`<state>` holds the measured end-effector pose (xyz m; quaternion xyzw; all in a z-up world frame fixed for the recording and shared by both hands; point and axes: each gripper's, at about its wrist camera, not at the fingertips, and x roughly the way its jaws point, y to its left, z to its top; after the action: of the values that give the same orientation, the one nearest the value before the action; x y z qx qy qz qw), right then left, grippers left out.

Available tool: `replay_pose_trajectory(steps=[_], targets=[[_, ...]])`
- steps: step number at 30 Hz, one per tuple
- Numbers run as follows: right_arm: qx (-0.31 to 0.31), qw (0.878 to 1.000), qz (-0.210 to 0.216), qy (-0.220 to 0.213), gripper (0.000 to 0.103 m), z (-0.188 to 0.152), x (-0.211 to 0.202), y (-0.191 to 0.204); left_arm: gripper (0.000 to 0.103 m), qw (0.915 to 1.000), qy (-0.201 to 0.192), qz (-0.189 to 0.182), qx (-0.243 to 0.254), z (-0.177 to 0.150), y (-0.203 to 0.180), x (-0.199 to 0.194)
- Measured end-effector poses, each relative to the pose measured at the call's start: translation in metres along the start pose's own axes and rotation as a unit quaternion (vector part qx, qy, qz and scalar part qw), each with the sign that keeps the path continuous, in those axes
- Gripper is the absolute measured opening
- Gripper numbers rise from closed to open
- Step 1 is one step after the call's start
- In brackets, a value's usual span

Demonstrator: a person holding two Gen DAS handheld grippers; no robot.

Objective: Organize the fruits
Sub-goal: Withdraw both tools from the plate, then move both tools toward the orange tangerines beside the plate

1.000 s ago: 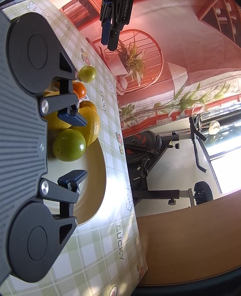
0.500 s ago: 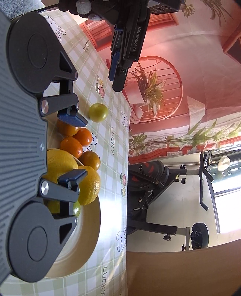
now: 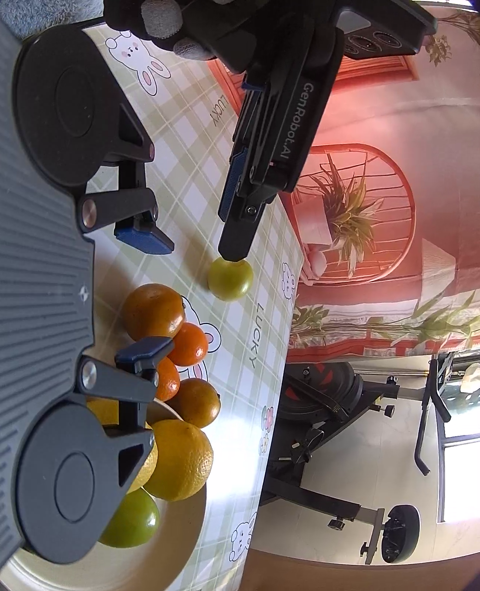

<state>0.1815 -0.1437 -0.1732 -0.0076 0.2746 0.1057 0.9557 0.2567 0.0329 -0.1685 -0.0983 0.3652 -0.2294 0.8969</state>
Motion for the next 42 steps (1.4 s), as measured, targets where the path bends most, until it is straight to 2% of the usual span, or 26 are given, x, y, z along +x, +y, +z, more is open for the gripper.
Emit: replay_pose_trajectory(steps=[7,12,17,19,24,34,42], targets=[[-0.003,1.000,-0.011,0.000,0.050,-0.001,0.009,0.003,0.049,0.9998,0.017,-0.012,0.002,-0.002,-0.005,0.013],[0.002,1.000,-0.006,-0.006,0.050,-0.003,0.008,0.001,0.048,0.9986,0.022,-0.041,-0.027,0.000,0.002,0.020],[0.011,1.000,0.002,-0.011,0.050,-0.004,0.006,-0.002,0.047,0.9981,0.043,-0.041,-0.019,-0.002,0.000,0.031],[0.011,1.000,0.003,-0.012,0.050,-0.004,0.005,-0.003,0.037,0.9977,0.059,-0.032,-0.015,-0.004,0.001,0.038],[0.007,1.000,0.004,-0.011,0.050,-0.005,0.005,-0.004,0.036,0.9978,0.050,-0.020,-0.039,-0.002,0.015,0.036],[-0.015,1.000,-0.006,0.001,0.050,-0.002,0.018,0.004,0.036,0.9973,0.049,-0.012,-0.053,0.000,0.026,0.032],[-0.031,0.999,-0.013,0.031,0.050,-0.003,0.034,0.007,0.039,0.9964,0.044,-0.038,-0.062,-0.001,0.023,0.033]])
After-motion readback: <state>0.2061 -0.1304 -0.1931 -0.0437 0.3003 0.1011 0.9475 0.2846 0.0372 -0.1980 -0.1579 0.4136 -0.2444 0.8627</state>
